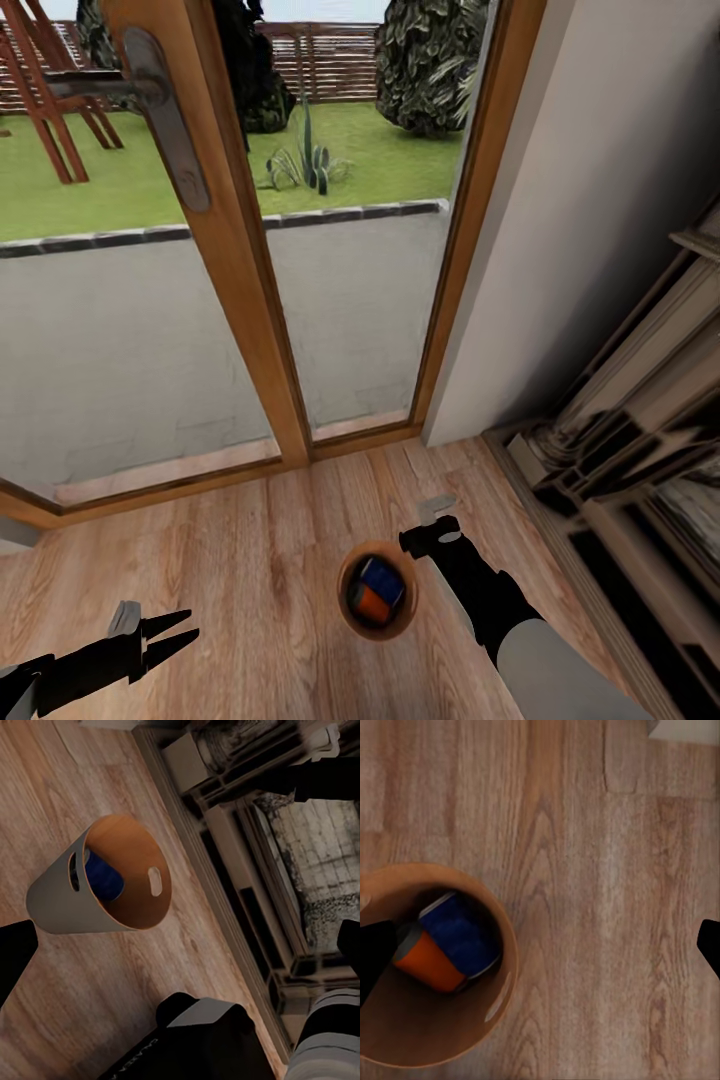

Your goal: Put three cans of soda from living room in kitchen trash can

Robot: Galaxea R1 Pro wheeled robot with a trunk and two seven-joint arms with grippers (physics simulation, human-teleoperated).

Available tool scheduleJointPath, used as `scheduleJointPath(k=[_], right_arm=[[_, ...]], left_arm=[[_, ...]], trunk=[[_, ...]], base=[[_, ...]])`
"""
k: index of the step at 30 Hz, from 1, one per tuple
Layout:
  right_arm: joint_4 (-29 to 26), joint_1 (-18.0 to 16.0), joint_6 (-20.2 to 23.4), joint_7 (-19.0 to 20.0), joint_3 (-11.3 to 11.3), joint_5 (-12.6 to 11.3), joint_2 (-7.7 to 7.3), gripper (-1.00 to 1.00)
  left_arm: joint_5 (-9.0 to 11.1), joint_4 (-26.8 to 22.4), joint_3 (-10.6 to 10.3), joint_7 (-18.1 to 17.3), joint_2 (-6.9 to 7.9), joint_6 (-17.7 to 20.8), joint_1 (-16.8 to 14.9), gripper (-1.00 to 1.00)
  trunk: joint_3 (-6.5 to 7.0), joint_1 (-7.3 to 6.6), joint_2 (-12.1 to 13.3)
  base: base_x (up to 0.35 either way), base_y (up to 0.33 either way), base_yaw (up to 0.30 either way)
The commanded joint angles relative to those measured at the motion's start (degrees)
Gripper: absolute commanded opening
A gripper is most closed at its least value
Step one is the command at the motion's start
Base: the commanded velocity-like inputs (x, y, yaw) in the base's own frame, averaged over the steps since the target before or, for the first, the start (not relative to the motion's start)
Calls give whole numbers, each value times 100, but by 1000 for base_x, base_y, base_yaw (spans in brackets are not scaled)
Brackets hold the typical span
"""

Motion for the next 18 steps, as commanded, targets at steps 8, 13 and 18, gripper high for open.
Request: scheduleJointPath(k=[8,13,18], right_arm=[[267,1,-174,0,-25,-4,-20,100],[2121,9,-1394,0,-58,-117,-169,100],[2978,68,-1971,14,-64,-520,-437,100]], left_arm=[[-9,70,16,234,0,-71,0,100],[-239,1076,2,468,82,-882,0,100],[-555,1489,-1,485,140,-1032,9,100]], trunk=[[76,0,0],[123,0,0],[171,0,0]], base=[[0,0,0],[0,0,0],[0,0,0]])
